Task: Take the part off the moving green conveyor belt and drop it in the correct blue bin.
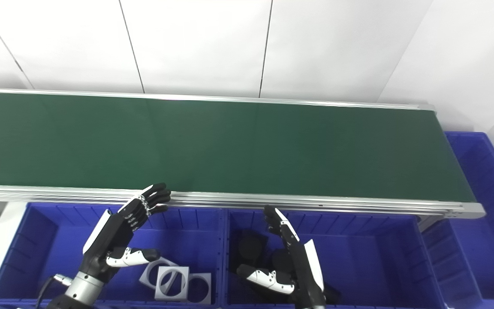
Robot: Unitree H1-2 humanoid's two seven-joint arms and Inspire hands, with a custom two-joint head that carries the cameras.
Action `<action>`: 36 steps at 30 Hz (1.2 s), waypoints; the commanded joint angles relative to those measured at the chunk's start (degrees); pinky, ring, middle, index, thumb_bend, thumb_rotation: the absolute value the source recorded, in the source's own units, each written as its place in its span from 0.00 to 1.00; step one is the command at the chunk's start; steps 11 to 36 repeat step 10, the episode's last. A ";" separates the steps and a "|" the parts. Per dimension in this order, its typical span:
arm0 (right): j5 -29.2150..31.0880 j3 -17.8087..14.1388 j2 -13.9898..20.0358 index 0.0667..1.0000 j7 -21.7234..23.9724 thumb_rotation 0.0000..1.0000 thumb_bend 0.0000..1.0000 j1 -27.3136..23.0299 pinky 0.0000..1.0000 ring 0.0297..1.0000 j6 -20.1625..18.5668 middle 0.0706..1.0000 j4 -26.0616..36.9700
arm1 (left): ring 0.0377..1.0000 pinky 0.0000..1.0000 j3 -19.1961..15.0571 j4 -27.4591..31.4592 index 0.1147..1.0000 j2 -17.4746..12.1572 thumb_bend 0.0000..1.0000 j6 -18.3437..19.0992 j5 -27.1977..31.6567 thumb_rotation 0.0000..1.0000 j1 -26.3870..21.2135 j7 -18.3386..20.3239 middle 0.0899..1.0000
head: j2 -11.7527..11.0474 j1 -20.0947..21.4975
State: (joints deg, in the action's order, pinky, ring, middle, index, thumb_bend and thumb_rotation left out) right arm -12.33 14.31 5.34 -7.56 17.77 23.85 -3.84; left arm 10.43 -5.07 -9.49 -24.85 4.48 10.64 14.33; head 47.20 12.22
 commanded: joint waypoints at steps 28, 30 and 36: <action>0.36 -0.33 -0.31 0.89 0.26 0.44 0.87 -0.27 0.82 0.86 3.02 0.87 1.34 | 0.85 0.81 -1.68 0.12 0.84 0.68 0.95 -2.08 -0.98 0.44 -0.20 1.73 0.85 | 0.06 -0.11; 0.36 -0.33 -0.31 0.89 0.26 0.44 0.87 -0.27 0.82 0.86 3.02 0.87 1.34 | 0.85 0.81 -1.68 0.12 0.84 0.68 0.95 -2.08 -0.98 0.44 -0.20 1.73 0.85 | 0.06 -0.11; 0.36 -0.33 -0.31 0.89 0.26 0.44 0.87 -0.27 0.82 0.86 3.02 0.87 1.34 | 0.85 0.81 -1.68 0.12 0.84 0.68 0.95 -2.08 -0.98 0.44 -0.20 1.73 0.85 | 0.06 -0.11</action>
